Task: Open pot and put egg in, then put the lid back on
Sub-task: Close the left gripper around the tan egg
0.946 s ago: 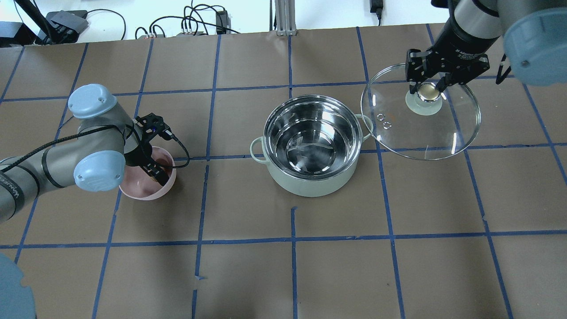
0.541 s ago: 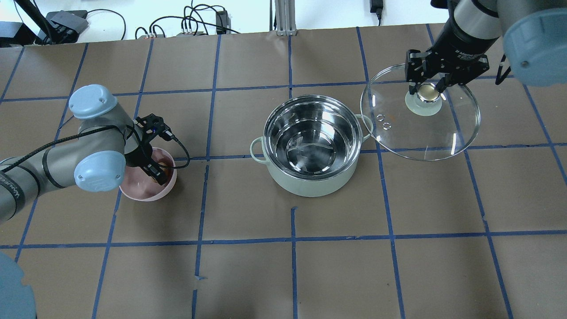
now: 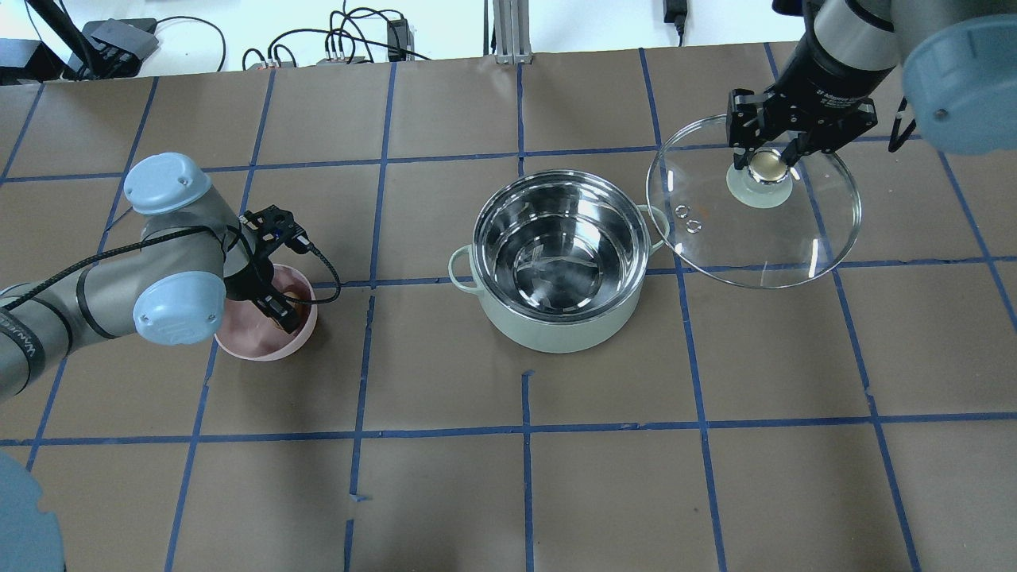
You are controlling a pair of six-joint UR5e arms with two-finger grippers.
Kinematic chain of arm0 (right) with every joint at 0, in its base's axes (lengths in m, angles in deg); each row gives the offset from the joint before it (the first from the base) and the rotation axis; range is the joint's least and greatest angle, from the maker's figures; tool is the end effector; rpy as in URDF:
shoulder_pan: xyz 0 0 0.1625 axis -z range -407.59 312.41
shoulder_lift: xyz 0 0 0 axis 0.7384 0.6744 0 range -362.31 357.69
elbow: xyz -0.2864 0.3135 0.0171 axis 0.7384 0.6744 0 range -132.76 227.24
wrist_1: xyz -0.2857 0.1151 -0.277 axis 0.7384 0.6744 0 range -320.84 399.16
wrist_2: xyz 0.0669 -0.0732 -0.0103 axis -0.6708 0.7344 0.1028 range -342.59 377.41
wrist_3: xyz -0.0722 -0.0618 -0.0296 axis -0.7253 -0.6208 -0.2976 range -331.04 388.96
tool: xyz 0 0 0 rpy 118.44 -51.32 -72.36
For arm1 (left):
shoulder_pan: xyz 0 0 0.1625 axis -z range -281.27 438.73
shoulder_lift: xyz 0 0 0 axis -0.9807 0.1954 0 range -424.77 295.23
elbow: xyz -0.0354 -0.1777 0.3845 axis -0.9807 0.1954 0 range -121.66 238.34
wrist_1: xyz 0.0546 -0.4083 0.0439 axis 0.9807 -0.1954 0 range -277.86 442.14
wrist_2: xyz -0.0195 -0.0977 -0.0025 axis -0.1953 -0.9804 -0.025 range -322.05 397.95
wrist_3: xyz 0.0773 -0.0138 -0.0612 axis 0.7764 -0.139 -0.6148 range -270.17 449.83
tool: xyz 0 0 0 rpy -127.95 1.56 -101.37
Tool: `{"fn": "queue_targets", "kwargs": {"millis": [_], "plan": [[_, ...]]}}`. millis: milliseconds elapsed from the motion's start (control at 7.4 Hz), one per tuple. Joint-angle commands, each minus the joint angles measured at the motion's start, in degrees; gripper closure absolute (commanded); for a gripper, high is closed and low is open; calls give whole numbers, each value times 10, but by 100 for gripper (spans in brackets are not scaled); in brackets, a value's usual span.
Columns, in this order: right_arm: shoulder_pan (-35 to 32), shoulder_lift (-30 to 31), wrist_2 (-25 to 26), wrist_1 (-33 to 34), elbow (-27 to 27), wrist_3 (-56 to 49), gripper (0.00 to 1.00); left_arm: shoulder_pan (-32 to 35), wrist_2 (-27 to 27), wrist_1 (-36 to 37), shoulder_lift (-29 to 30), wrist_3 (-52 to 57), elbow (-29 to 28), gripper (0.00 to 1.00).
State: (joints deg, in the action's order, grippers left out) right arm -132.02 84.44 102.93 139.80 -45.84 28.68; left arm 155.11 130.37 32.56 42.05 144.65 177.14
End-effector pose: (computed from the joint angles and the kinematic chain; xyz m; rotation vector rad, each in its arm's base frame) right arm 0.0899 -0.5320 0.4521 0.1371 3.0619 -0.1210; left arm -0.0106 -0.5042 0.1810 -1.1010 -2.9210 -0.1542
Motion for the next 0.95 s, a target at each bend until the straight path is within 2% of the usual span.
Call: {"fn": "queue_targets", "kwargs": {"millis": [0, 811], "plan": [[-2, 0, 0, 1, -1, 1, 68, 0, 0, -1, 1, -1, 0, 35], [0, -1, 0, 0, -2, 0, 68, 0, -4, 1, 12, 0, -4, 36]]}}
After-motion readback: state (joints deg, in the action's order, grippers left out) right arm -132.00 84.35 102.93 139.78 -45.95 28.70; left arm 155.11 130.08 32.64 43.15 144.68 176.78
